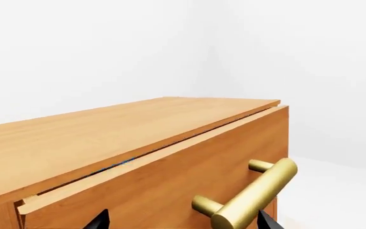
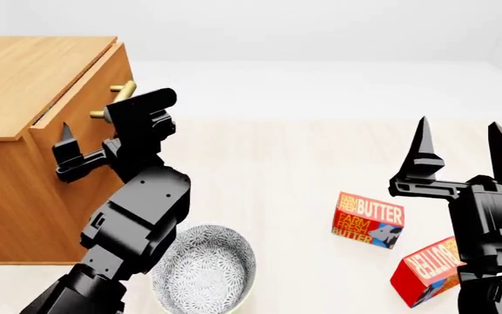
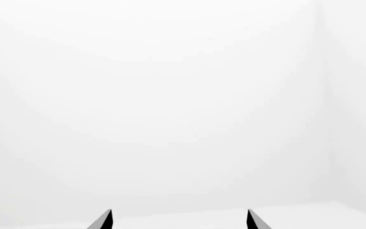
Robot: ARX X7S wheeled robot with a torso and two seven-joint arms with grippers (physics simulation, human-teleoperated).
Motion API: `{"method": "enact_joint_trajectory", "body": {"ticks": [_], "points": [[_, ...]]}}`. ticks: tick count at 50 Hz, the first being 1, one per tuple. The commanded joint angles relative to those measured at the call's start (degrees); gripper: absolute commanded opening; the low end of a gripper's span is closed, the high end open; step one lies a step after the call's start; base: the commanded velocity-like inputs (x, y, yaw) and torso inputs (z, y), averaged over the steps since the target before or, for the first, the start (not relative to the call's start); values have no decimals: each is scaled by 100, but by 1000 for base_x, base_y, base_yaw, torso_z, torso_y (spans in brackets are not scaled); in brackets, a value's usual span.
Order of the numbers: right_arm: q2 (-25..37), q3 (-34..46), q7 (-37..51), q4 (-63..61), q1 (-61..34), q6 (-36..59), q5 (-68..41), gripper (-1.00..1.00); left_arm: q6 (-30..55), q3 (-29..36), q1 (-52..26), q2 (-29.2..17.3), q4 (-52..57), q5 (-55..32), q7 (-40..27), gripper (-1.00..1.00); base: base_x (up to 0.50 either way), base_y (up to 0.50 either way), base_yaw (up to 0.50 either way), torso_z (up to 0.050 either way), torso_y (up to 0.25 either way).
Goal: Put the chocolate pudding in the top drawer of the cabinet and close it.
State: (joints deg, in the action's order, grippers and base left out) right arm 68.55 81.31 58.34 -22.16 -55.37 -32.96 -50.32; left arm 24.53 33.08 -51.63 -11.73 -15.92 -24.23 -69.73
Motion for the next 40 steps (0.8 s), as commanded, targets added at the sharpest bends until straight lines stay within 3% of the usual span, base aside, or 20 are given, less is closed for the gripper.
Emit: {"method": "enact_joint_trajectory", "body": {"ticks": [1,40], "points": [[-25,-22,-14,14,7,32,-6,100,-50,-79,-80,-51,-280,97,-47,100,0,0,0,0,0],[-89,-92,-73,72,55,92,-36,100,-199,-245,-329,-103,-825,184,-91,100,0,0,0,0,0]]}}
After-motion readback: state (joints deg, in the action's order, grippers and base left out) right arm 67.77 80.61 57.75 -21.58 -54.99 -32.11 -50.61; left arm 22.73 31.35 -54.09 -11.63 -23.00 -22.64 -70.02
